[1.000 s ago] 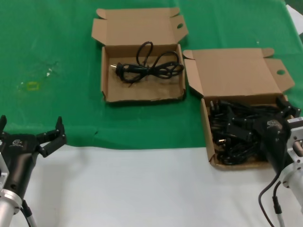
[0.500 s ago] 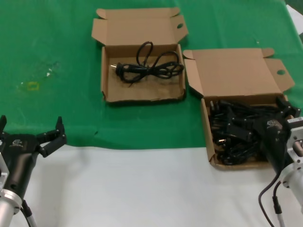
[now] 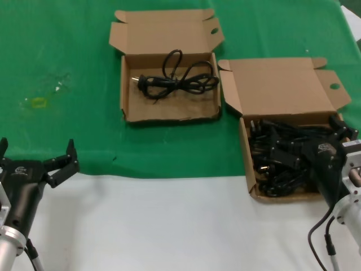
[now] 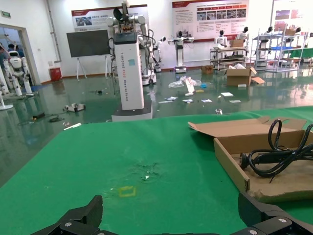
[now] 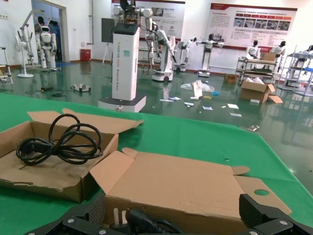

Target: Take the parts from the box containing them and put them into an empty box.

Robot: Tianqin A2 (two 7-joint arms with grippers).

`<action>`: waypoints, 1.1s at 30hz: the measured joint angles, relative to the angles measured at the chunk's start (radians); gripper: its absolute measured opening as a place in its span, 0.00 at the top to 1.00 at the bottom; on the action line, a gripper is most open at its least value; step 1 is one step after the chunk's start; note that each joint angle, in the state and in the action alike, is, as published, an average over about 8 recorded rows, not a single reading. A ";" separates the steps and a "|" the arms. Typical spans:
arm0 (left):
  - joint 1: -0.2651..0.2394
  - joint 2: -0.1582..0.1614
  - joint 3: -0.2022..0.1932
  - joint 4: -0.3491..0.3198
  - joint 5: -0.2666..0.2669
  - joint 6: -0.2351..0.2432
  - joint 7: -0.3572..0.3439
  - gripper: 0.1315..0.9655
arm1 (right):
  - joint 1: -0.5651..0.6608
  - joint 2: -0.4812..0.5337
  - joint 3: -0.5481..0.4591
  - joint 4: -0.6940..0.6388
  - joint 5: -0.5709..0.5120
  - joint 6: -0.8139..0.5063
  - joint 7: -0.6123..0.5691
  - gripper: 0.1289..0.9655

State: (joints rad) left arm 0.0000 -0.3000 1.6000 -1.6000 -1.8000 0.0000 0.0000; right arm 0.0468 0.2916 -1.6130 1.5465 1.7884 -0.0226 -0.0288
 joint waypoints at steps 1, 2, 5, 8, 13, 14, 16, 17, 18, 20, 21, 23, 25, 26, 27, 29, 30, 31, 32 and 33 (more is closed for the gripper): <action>0.000 0.000 0.000 0.000 0.000 0.000 0.000 0.00 | 0.000 0.000 0.000 0.000 0.000 0.000 0.000 0.00; 0.000 0.000 0.000 0.000 0.000 0.000 0.000 0.00 | 0.000 0.000 0.000 0.000 0.000 0.000 0.000 0.00; 0.000 0.000 0.000 0.000 0.000 0.000 0.000 0.00 | 0.000 0.000 0.000 0.000 0.000 0.000 0.000 0.00; 0.000 0.000 0.000 0.000 0.000 0.000 0.000 0.00 | 0.000 0.000 0.000 0.000 0.000 0.000 0.000 0.00; 0.000 0.000 0.000 0.000 0.000 0.000 0.000 0.00 | 0.000 0.000 0.000 0.000 0.000 0.000 0.000 0.00; 0.000 0.000 0.000 0.000 0.000 0.000 0.000 0.00 | 0.000 0.000 0.000 0.000 0.000 0.000 0.000 0.00; 0.000 0.000 0.000 0.000 0.000 0.000 0.000 0.00 | 0.000 0.000 0.000 0.000 0.000 0.000 0.000 0.00; 0.000 0.000 0.000 0.000 0.000 0.000 0.000 0.00 | 0.000 0.000 0.000 0.000 0.000 0.000 0.000 0.00; 0.000 0.000 0.000 0.000 0.000 0.000 0.000 0.00 | 0.000 0.000 0.000 0.000 0.000 0.000 0.000 0.00; 0.000 0.000 0.000 0.000 0.000 0.000 0.000 0.00 | 0.000 0.000 0.000 0.000 0.000 0.000 0.000 0.00; 0.000 0.000 0.000 0.000 0.000 0.000 0.000 0.00 | 0.000 0.000 0.000 0.000 0.000 0.000 0.000 0.00; 0.000 0.000 0.000 0.000 0.000 0.000 0.000 0.00 | 0.000 0.000 0.000 0.000 0.000 0.000 0.000 0.00; 0.000 0.000 0.000 0.000 0.000 0.000 0.000 0.00 | 0.000 0.000 0.000 0.000 0.000 0.000 0.000 0.00; 0.000 0.000 0.000 0.000 0.000 0.000 0.000 0.00 | 0.000 0.000 0.000 0.000 0.000 0.000 0.000 0.00; 0.000 0.000 0.000 0.000 0.000 0.000 0.000 0.00 | 0.000 0.000 0.000 0.000 0.000 0.000 0.000 0.00; 0.000 0.000 0.000 0.000 0.000 0.000 0.000 0.00 | 0.000 0.000 0.000 0.000 0.000 0.000 0.000 0.00; 0.000 0.000 0.000 0.000 0.000 0.000 0.000 0.00 | 0.000 0.000 0.000 0.000 0.000 0.000 0.000 0.00; 0.000 0.000 0.000 0.000 0.000 0.000 0.000 0.00 | 0.000 0.000 0.000 0.000 0.000 0.000 0.000 0.00; 0.000 0.000 0.000 0.000 0.000 0.000 0.000 0.00 | 0.000 0.000 0.000 0.000 0.000 0.000 0.000 0.00; 0.000 0.000 0.000 0.000 0.000 0.000 0.000 0.00 | 0.000 0.000 0.000 0.000 0.000 0.000 0.000 0.00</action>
State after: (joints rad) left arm 0.0000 -0.3000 1.6000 -1.6000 -1.8000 0.0000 0.0000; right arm 0.0468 0.2916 -1.6130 1.5465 1.7884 -0.0226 -0.0288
